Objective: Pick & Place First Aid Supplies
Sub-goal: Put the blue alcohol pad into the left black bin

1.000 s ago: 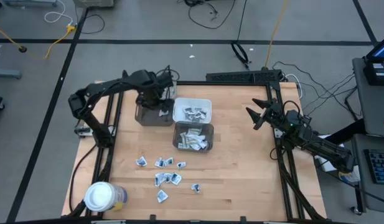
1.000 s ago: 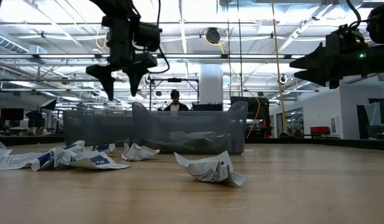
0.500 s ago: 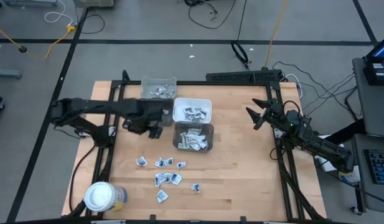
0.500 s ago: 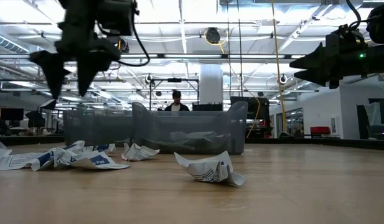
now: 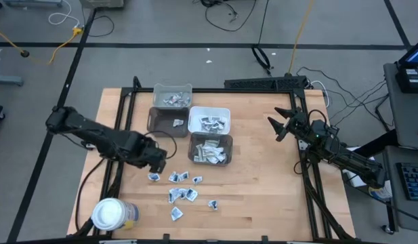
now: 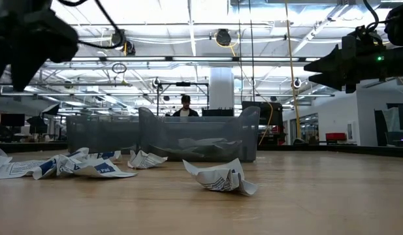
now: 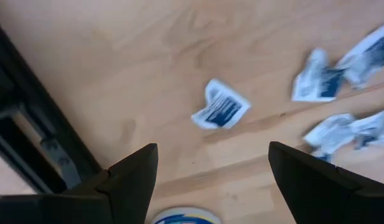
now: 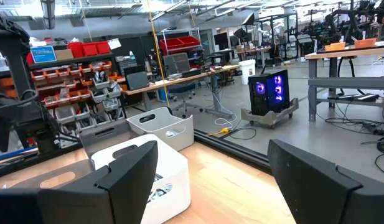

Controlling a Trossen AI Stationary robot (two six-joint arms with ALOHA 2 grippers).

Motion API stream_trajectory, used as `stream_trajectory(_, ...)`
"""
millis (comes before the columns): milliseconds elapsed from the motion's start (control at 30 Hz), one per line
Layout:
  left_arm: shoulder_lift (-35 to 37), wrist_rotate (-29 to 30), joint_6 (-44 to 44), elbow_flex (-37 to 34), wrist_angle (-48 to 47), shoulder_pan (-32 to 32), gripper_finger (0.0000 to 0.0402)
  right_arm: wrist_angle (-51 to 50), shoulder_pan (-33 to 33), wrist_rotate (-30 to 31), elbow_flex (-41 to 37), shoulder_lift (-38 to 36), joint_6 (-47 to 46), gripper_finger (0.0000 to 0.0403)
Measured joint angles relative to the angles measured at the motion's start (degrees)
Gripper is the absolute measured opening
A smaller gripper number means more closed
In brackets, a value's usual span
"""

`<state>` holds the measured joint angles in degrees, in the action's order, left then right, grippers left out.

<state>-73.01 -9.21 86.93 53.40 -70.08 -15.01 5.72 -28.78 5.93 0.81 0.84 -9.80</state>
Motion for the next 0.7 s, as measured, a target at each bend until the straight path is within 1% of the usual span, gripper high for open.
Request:
stream_trajectory(67,-0.24,-1.02,1.74,-1.54,1.17,-1.48,0.0312,-0.01,0.01,-0.02,0.01,-0.02,0.00,0.0297)
stream_trajectory(167,-1.45,-2.65,4.29,-4.67,5.65,-3.20,0.0312,0.00,0.00,0.00,0.01,-0.01,0.00,0.0297)
stream_trajectory(400,-4.35,-2.81,8.92,-10.52,13.48,-5.21,0.0312,0.01,0.00,-0.01,0.00,-0.01,0.00,0.0297)
stream_trajectory(567,-7.83,-2.50,9.42,-13.79,17.70,-5.64,0.0312,-0.01,0.01,-0.02,0.01,-0.02,0.00,0.0297)
stream_trajectory(700,-9.82,-2.32,8.82,-14.00,18.14,-5.59,0.0305,0.01,0.00,-0.01,0.01,-0.02,0.00,0.0297)
